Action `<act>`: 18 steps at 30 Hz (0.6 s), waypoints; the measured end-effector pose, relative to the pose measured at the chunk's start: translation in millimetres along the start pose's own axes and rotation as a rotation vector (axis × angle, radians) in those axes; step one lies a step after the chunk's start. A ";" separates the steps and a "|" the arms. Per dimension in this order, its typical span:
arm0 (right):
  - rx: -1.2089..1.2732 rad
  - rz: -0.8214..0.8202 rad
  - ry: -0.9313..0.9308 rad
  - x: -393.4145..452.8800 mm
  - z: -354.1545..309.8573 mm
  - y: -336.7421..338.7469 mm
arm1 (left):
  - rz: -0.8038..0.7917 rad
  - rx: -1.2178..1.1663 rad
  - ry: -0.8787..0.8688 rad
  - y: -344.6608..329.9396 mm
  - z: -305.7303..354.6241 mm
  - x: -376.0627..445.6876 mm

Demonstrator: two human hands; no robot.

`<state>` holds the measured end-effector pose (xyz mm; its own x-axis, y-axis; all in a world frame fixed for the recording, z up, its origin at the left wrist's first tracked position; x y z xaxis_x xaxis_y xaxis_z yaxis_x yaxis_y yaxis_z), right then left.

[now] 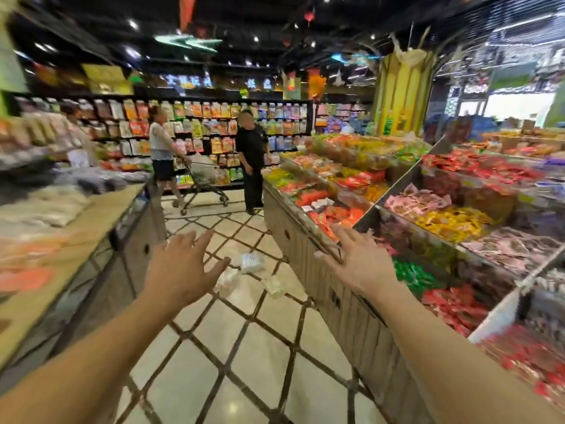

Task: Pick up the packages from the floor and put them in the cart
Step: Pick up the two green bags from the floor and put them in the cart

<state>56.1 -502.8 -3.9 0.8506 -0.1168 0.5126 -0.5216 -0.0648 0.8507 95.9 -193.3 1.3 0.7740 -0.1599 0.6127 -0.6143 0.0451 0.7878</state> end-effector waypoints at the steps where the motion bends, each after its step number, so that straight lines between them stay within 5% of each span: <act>1: 0.003 -0.007 0.017 14.2 -14.7 -8.9 | -0.007 0.020 0.021 -10.5 -14.2 5.9; 8: 0.060 -0.037 0.089 120.5 -68.3 -103.2 | -0.037 0.078 0.078 -104.8 -72.8 72.9; 18: 0.106 -0.090 0.142 311.1 -64.0 -259.2 | -0.071 0.097 0.084 -247.7 -89.0 238.5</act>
<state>460.2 -459.0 -57.5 0.8912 0.0343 0.4523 -0.4404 -0.1736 0.8809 446.4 -154.9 -42.1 0.8236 -0.0763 0.5619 -0.5663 -0.0595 0.8220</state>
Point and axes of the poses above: each hand's wrist, its own x-axis towards the middle knuckle, its own y-axis out of the back of the hand, z = x × y, the point moved 8 cm from there along x, towards the middle knuckle, and after that the axes turned 13 degrees about z, right-handed, at the moved point
